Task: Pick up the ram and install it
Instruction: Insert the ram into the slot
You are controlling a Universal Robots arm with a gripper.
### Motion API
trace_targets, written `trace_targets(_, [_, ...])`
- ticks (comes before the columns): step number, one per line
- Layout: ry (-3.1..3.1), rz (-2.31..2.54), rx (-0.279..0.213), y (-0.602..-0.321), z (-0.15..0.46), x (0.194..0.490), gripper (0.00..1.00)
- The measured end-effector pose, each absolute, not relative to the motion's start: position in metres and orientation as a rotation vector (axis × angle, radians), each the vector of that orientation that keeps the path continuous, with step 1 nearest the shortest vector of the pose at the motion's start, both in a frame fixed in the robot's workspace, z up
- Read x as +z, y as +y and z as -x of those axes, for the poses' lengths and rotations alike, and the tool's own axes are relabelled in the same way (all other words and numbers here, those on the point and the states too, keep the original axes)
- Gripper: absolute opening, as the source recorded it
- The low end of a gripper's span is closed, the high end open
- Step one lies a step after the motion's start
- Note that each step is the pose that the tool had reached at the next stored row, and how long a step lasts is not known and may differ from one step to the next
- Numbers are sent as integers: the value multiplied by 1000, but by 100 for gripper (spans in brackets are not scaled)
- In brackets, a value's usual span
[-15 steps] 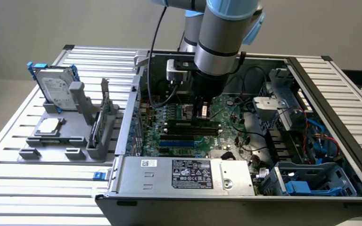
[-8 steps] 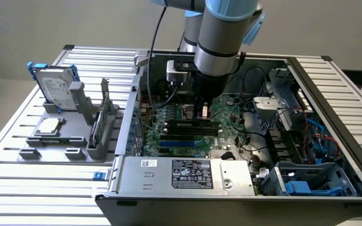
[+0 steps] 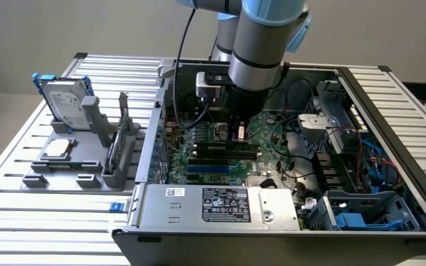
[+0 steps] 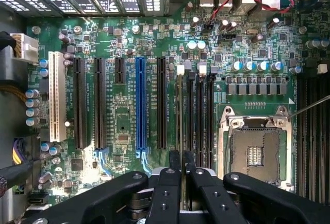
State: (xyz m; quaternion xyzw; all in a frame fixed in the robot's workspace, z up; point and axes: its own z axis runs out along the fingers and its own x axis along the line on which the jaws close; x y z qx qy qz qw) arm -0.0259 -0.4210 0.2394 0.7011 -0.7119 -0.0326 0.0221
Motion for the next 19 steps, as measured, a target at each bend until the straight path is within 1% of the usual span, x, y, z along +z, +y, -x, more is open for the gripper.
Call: trace_targets(19, [-2206,-2173,-101,-421,27,234,14])
